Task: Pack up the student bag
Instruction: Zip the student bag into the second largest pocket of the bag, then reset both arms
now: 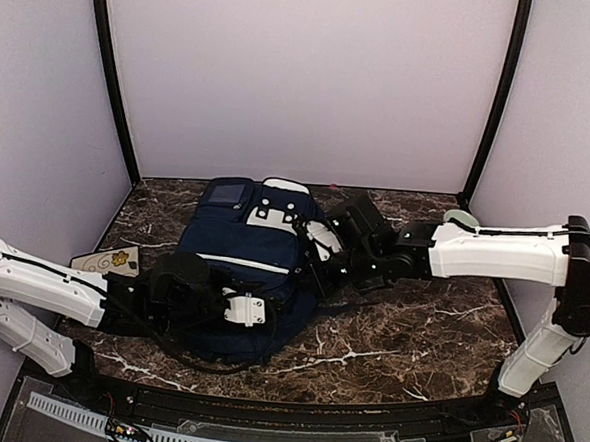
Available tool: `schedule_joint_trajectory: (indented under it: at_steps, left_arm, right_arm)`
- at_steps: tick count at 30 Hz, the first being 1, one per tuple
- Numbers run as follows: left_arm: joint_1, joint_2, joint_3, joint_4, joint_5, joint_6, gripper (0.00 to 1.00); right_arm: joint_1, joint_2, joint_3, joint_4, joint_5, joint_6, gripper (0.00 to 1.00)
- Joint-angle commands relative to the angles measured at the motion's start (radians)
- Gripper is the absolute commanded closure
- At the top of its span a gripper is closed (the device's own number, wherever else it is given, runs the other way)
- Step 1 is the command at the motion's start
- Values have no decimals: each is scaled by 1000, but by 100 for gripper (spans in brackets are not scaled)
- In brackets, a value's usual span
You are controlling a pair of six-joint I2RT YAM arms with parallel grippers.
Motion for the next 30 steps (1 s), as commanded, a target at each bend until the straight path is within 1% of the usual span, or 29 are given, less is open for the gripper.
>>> schedule_joint_trajectory:
  at_steps: [1, 3, 6, 9, 10, 11, 12, 13, 14, 15, 16, 17, 18, 19, 20, 21, 23, 25, 27, 30]
  left_arm:
    - [7, -75, -22, -164, 37, -52, 100]
    - [1, -68, -11, -182, 83, -64, 100]
    - [-23, -60, -5, -180, 112, -64, 100]
    - [-39, -61, 1, -149, 150, -100, 100]
    - [-42, -62, 5, -140, 171, -126, 100]
    - [-44, -64, 12, -125, 189, -163, 100]
    - [-45, -68, 22, -114, 209, -204, 100]
    - [-46, -77, 37, -108, 236, -256, 86]
    - [-46, -92, 55, -104, 272, -306, 60]
    - [-45, -116, 75, -94, 323, -369, 28]
    - [-45, -147, 85, -66, 366, -430, 15]
    - [-42, -176, 87, -16, 388, -485, 6]
    - [-33, -206, 90, 62, 378, -542, 2]
    - [-9, -228, 105, 96, 350, -597, 1]
    - [36, -238, 135, 85, 294, -668, 1]
    - [110, -239, 185, 35, 247, -753, 1]
    - [275, -221, 279, -125, 139, -924, 1]
    - [426, -197, 320, -254, 43, -1024, 1]
    - [563, -191, 323, -336, 22, -1104, 1]
    - [729, -224, 265, -372, 36, -1181, 1]
  right_arm:
    - [-154, 31, 105, -140, 242, -43, 100]
    - [-160, 74, 173, -134, 238, -67, 100]
    - [-177, 135, 281, -180, 244, -70, 100]
    - [-180, 144, 299, -195, 252, -69, 100]
    - [-179, 133, 290, -194, 244, -68, 98]
    - [-179, 111, 257, -185, 235, -66, 77]
    - [-179, 76, 216, -166, 220, -66, 47]
    - [-181, 31, 170, -140, 201, -60, 14]
    - [-185, -12, 117, -111, 186, -48, 2]
    - [-191, -82, 67, -77, 175, -34, 1]
    - [-202, -137, 21, -50, 164, -20, 1]
    - [-221, -213, -28, -23, 144, -10, 1]
    - [-243, -269, -70, -2, 129, -1, 1]
    - [-273, -317, -106, 13, 127, 9, 1]
    - [-304, -369, -134, 26, 135, 19, 1]
    - [-346, -412, -167, 36, 150, 33, 1]
    - [-449, -503, -229, 56, 164, 74, 1]
    - [-582, -580, -295, 83, 146, 127, 1]
    - [-697, -646, -356, 98, 134, 168, 1]
    - [-831, -718, -417, 104, 103, 199, 1]
